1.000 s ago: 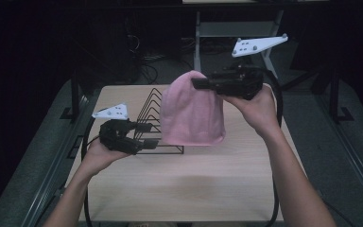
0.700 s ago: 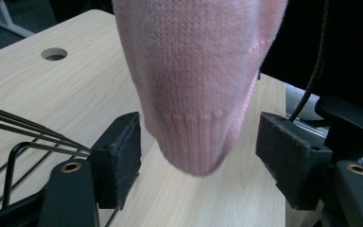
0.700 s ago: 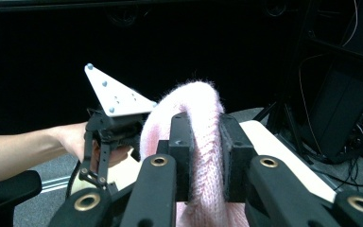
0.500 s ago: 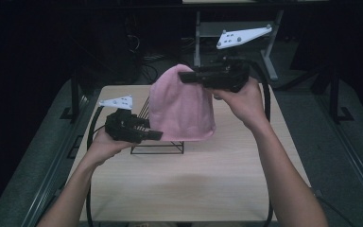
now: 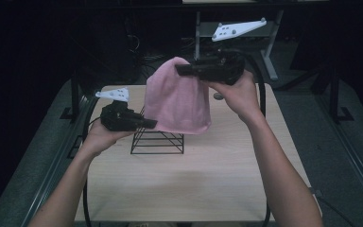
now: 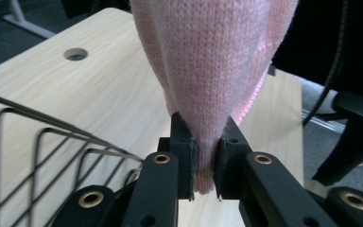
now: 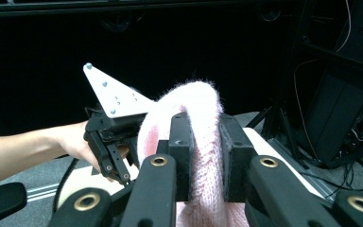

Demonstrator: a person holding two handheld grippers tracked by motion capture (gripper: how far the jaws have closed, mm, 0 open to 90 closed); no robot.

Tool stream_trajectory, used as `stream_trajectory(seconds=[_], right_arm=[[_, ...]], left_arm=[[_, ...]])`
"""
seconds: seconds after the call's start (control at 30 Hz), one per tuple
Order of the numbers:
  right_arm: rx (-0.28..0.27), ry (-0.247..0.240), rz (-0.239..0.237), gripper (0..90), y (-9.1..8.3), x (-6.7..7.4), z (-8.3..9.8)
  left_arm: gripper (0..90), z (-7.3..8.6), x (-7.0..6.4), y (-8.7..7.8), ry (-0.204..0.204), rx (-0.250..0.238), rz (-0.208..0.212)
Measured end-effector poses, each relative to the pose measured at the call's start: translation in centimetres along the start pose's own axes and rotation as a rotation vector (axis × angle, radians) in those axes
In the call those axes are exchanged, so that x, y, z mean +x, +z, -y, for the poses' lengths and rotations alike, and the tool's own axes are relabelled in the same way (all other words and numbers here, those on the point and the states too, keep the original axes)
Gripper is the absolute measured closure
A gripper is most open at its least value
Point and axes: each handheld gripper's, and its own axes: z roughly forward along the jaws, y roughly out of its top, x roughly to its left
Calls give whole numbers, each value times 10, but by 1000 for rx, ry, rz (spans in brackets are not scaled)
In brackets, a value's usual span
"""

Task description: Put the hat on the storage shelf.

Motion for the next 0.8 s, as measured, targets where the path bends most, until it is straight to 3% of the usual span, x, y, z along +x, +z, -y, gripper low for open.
stream_trajectory(seconds=[0.17, 0.37, 0.8], right_arm=[[4, 16, 25, 777, 8, -10, -1], [21, 21, 46, 777, 19, -18, 3], [53, 42, 46, 776, 43, -35, 12]], left_arm=[[804, -2, 11, -6, -11, 14, -66], [803, 2, 25, -9, -49, 24, -109], [803, 11, 44, -10, -79, 76, -163]])
